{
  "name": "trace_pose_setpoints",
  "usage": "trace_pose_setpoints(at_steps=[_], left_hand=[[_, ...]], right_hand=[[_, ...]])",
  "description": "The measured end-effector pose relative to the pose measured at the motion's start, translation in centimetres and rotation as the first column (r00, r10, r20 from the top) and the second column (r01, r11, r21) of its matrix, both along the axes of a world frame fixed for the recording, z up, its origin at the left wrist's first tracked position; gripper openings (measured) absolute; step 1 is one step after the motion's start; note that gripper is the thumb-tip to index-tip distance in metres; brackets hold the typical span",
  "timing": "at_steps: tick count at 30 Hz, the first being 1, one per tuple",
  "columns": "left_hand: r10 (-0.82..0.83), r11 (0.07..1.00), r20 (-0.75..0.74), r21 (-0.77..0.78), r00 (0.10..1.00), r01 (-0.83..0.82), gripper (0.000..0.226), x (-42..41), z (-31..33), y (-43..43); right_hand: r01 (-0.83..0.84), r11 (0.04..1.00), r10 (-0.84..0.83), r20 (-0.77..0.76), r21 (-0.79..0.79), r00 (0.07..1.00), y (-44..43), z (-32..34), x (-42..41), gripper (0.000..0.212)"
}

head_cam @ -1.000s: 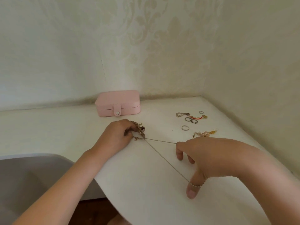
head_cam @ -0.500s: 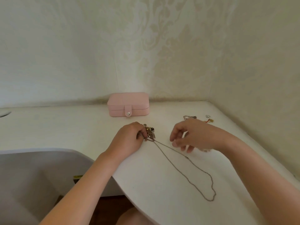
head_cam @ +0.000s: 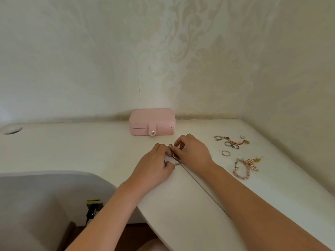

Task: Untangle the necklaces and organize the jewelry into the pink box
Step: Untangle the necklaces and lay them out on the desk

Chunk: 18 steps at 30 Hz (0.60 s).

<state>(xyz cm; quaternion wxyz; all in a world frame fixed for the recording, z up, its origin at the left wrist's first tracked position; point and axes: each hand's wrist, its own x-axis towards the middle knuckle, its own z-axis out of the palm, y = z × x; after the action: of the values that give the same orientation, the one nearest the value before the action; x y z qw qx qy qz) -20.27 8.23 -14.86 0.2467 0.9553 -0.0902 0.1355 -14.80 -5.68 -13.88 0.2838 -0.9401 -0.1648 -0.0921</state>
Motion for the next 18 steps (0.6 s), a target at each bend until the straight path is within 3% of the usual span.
trace_pose_setpoints(at_steps=[4, 9, 18], left_hand=[[0.020, 1.000, -0.015, 0.004, 1.000, -0.020, 0.029, -0.6, -0.2, -0.1], [0.001, 1.000, 0.023, 0.024, 1.000, -0.001, 0.031, -1.2, -0.7, 0.2], [0.026, 0.998, 0.092, 0.054, 0.995, -0.032, 0.036, -2.6, -1.2, 0.2]], right_hand=[[-0.017, 1.000, 0.017, -0.003, 0.008, 1.000, -0.6, -0.2, 0.5, 0.017], [0.119, 0.992, -0.120, 0.017, 0.043, 0.993, -1.0, -0.4, 1.2, 0.013], [0.248, 0.966, -0.240, 0.107, -0.067, 0.965, -1.0, -0.9, 1.4, 0.018]])
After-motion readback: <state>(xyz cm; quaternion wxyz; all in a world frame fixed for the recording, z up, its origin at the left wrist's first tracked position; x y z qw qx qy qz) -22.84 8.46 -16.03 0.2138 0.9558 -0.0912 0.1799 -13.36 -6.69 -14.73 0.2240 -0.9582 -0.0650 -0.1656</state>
